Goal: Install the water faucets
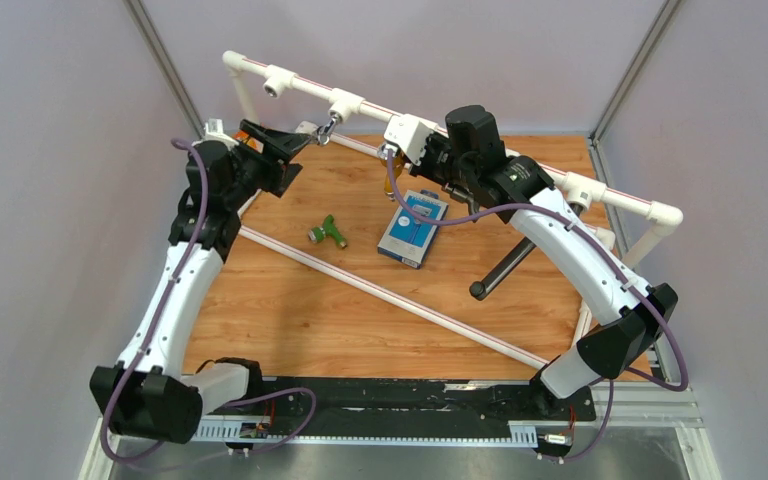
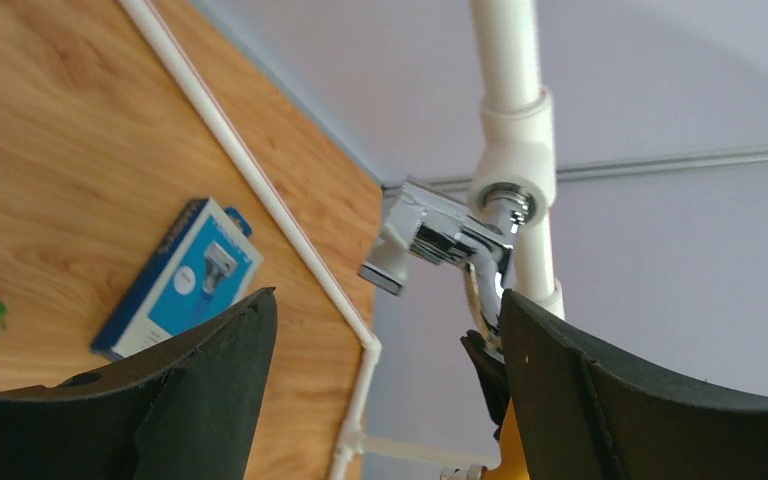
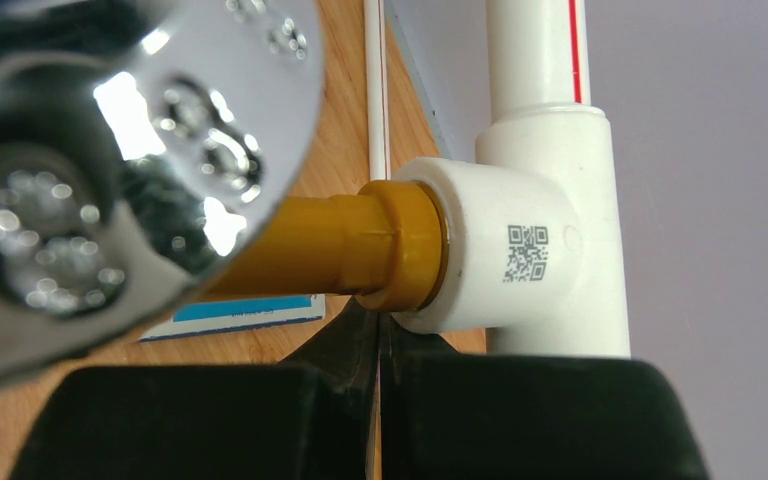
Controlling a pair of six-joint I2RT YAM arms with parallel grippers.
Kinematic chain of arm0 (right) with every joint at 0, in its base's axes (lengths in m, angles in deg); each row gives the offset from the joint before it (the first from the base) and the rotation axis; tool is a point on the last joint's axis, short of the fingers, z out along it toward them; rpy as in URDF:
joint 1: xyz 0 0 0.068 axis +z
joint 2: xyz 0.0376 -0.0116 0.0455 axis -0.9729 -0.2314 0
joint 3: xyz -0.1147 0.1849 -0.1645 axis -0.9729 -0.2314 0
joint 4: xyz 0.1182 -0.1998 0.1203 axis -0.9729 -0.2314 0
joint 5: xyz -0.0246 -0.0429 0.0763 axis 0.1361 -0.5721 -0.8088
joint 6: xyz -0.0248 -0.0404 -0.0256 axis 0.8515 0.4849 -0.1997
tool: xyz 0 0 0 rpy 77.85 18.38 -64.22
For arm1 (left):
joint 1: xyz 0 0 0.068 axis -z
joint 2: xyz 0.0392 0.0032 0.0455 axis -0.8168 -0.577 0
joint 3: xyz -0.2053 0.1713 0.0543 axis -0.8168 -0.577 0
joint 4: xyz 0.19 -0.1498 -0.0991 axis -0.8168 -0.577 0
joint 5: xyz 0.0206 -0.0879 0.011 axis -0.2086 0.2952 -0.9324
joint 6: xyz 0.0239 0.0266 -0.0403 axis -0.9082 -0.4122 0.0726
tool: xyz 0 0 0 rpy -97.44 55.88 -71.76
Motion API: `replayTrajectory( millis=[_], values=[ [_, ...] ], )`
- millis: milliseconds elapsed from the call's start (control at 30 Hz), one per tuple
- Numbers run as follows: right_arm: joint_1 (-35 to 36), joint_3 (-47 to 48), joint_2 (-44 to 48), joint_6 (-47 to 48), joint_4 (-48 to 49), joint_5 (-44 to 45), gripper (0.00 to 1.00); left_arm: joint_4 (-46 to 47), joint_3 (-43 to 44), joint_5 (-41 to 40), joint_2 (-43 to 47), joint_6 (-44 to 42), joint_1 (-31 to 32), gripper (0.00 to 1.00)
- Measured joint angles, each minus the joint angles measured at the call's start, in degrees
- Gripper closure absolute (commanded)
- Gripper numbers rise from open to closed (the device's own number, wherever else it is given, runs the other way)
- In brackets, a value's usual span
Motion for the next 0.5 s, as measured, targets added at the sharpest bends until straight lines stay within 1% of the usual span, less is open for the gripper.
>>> replayTrajectory(
  millis=[67, 167, 300, 500],
  values=[
    [0.0, -0.02, 0.0, 0.0, 0.02, 0.0, 1.0, 1.03, -0.7, 2.99, -3.21, 5.14, 0.02, 0.12],
    [0.0, -0.02, 0.0, 0.0, 0.04, 0.02, 1.0, 2.16, -1.03, 5.4, -5.55, 10.4, 0.04, 0.12],
    [0.0, -0.02, 0.0, 0.0, 0.04, 0.02, 1.0, 5.86, -1.03, 6.64, -5.92, 14.88, 0.11, 0.14],
    [0.0, -0.02, 0.0, 0.0, 0.04, 0.02, 1.0, 12.61, -1.01, 7.48, -8.66, 20.35, 2.01, 0.2]
  ],
)
